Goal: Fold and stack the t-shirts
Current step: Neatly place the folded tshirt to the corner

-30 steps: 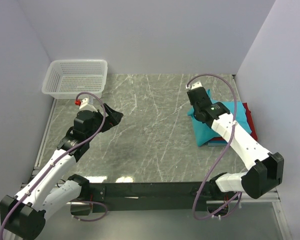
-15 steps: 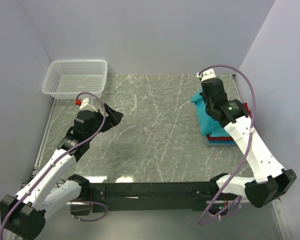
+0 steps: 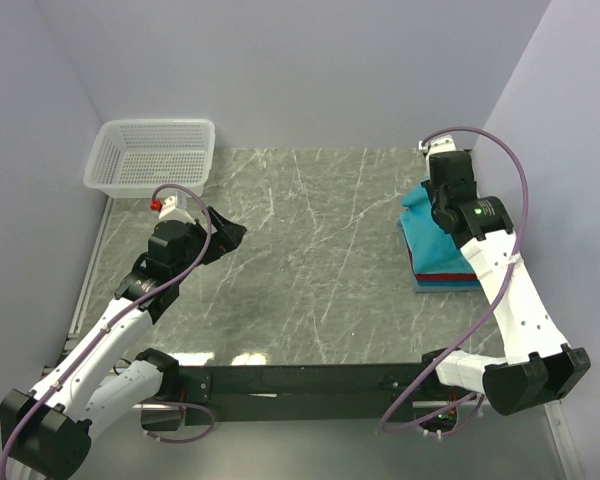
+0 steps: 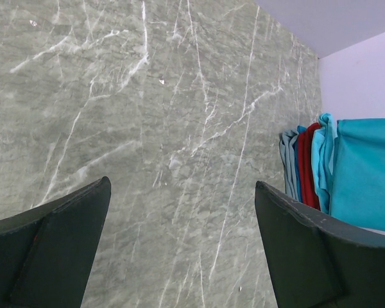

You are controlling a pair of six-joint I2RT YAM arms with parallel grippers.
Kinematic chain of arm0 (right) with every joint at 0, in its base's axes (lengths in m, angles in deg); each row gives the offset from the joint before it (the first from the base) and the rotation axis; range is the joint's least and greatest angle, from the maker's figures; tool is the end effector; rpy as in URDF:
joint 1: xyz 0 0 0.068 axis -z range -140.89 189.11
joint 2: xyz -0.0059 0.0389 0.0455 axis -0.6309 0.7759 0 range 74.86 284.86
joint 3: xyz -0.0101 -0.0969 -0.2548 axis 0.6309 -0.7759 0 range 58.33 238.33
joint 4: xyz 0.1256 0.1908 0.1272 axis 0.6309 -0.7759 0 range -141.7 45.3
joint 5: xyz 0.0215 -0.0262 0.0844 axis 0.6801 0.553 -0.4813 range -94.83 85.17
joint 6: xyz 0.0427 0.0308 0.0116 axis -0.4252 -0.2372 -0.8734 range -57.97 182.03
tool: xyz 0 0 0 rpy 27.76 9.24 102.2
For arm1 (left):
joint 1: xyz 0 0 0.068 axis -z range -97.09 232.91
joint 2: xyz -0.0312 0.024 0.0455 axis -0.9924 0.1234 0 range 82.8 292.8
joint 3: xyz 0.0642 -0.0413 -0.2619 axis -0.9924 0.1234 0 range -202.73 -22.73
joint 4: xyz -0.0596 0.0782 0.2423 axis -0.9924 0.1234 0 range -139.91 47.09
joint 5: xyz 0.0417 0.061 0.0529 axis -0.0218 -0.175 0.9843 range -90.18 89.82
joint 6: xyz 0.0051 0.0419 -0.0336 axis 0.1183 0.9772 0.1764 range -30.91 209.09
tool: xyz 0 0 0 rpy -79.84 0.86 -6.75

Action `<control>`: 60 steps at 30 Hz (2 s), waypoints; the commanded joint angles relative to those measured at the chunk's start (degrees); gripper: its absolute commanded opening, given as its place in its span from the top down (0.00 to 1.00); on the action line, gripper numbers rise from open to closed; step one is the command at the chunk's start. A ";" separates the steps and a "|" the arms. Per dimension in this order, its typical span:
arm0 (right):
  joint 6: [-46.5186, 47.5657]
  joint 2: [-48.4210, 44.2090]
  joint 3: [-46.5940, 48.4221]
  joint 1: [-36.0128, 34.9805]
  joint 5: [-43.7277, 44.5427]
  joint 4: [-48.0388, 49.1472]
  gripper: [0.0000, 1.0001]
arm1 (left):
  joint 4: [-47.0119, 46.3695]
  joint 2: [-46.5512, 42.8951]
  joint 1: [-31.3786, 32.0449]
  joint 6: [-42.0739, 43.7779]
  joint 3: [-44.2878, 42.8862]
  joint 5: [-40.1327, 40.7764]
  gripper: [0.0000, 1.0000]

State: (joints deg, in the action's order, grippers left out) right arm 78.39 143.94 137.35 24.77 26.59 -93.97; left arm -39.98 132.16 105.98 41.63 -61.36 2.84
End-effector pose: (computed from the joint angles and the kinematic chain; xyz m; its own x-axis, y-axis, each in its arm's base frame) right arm 0.2347 0.0408 0.3953 -0.6397 -0.4116 -0.6491 -0.0009 0.8449 -0.5349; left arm 0.1870 -0.0775 0.2885 -0.4743 -0.5978 -0.6463 -0.0054 0.7361 -0.6769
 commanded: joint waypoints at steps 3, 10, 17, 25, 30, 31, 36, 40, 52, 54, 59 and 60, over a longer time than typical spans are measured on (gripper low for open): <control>3.15 -0.26 -0.09 4.33 -4.61 4.27 1.00 | -1.59 -0.76 0.05 0.00 0.05 0.75 0.01; 4.90 3.07 -1.76 10.21 -9.18 8.13 1.00 | -1.59 -0.41 0.05 0.09 0.05 0.84 0.01; 8.42 6.41 -3.09 14.00 -13.48 13.76 1.00 | -1.67 -0.15 0.05 0.18 -0.04 1.28 0.00; 8.51 10.46 -2.47 20.23 -15.94 14.38 1.00 | -1.50 0.03 0.05 0.27 -0.04 1.81 0.01; 6.76 11.95 -5.02 20.94 -16.74 15.35 1.00 | -1.50 0.12 0.05 0.35 -0.04 1.63 0.01; 6.32 12.57 -5.11 21.11 -16.65 15.35 1.00 | -1.50 0.12 0.05 0.35 -0.04 1.72 0.01; 3.07 13.71 -5.72 21.82 -12.53 15.87 1.00 | -1.67 0.12 0.05 0.27 0.05 1.46 0.01; 1.05 13.89 -6.08 22.52 -12.00 15.97 1.00 | -1.93 0.29 0.05 0.09 -0.04 0.67 0.01; -8.00 15.13 -4.05 22.70 -6.10 16.93 0.14 | -0.44 1.87 0.05 -0.26 -1.09 -0.21 0.01; -9.67 13.81 -3.97 22.70 -7.33 17.11 0.12 | -0.44 2.05 0.05 -0.26 -1.18 -0.56 0.01; -13.18 11.34 -3.53 22.70 -13.22 16.32 0.11 | -0.18 2.58 0.05 -0.17 -1.45 -0.74 0.01; -13.89 10.47 -3.53 22.70 -13.57 15.97 0.11 | -0.18 2.58 0.05 -0.17 -1.45 -0.74 0.01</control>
State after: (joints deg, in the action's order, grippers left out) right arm 68.56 158.47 131.32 47.15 15.64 -79.39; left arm -39.28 134.72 105.98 41.59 -61.36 2.97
